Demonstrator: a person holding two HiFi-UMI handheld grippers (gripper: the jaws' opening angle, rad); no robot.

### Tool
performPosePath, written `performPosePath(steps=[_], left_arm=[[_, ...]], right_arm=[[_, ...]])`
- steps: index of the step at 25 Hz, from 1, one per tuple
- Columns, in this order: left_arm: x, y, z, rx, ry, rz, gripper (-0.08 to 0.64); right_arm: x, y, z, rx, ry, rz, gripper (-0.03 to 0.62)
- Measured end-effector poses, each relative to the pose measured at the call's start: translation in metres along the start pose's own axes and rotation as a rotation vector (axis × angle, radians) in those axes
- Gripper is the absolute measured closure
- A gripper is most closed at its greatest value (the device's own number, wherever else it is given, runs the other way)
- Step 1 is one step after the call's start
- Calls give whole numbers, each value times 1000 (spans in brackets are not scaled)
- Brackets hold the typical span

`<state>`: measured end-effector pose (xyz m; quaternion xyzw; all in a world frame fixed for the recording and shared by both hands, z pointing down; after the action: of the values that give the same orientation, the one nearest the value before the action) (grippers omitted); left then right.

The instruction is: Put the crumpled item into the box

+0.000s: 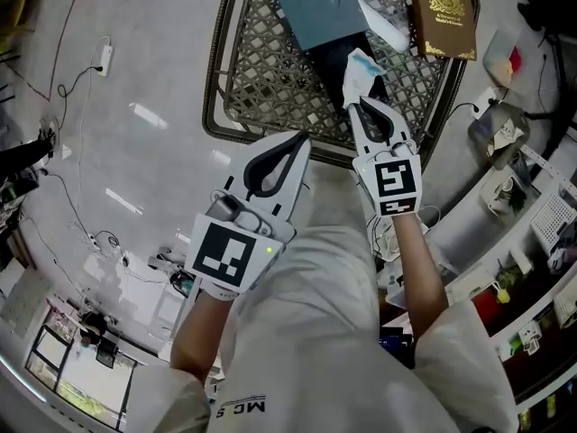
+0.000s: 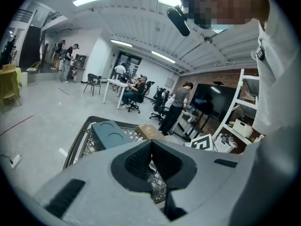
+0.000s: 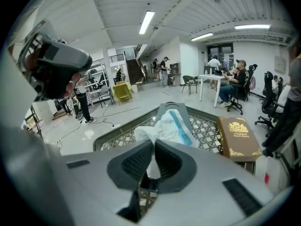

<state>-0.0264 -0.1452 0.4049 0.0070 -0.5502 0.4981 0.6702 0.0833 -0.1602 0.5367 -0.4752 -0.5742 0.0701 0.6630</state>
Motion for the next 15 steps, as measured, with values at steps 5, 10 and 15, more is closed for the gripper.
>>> performPosePath(steps=[5,10,15], left_arm=[[18,-6,10,-8,22,26,538],[35,-14,21,-10,33,47,538],[46,-23,23,4,42,55,538]], right_arm=[[23,-27,-3,-23,17,71,558],[44,-48,-7,-24,38,146,557],[69,-62,-8,-16,23,264,555]])
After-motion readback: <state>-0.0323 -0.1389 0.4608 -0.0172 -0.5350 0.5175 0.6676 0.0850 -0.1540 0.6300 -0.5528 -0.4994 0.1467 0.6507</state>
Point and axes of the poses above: the fingertips, and each gripper's own axes: y backward along the fingers, z to its left, x out of its underside, the point moved 3 cm from there along y, backward along the fingers, and after that the axes turned 6 degrees about z, right-handed, at the moved point
